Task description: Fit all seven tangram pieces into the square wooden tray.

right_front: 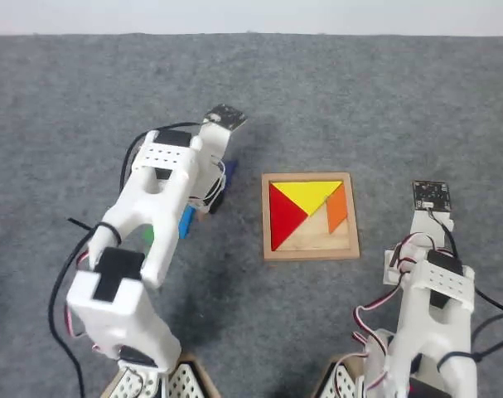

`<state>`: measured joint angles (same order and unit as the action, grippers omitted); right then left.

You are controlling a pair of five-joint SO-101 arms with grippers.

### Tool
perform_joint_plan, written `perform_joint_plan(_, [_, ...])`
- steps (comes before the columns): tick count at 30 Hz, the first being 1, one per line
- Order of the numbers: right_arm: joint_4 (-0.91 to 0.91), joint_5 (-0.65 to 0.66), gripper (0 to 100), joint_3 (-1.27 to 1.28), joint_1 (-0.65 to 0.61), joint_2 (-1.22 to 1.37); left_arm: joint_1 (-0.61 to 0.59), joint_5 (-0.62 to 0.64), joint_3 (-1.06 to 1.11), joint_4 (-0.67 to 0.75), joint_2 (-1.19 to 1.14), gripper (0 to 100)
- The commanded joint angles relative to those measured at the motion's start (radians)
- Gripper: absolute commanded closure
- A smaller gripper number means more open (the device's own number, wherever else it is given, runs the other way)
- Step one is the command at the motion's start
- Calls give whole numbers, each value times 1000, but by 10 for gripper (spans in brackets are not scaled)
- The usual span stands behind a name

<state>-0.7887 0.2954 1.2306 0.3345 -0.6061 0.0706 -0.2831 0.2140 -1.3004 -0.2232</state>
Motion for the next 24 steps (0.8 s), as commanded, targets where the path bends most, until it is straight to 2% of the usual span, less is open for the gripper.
perform_joint_plan(1, [22,-9,890,-6,12,-33,48,74,-93,-78,109,945])
perform_joint_plan(6, [22,-35,890,-11,21,-44,169,199,-197,-97,51,945])
perform_joint_plan(11, [-2,-103,888,-48,101,-45,341,367,-357,-98,-101,945])
perform_joint_plan(15, [-16,-103,887,-63,154,-45,437,473,-496,-103,-232,949])
perform_joint_plan(19, [-48,-103,887,-121,234,-45,474,562,-587,-104,-305,974])
perform_joint_plan(24, [-160,-103,887,-229,257,-45,502,603,-604,-97,-336,974])
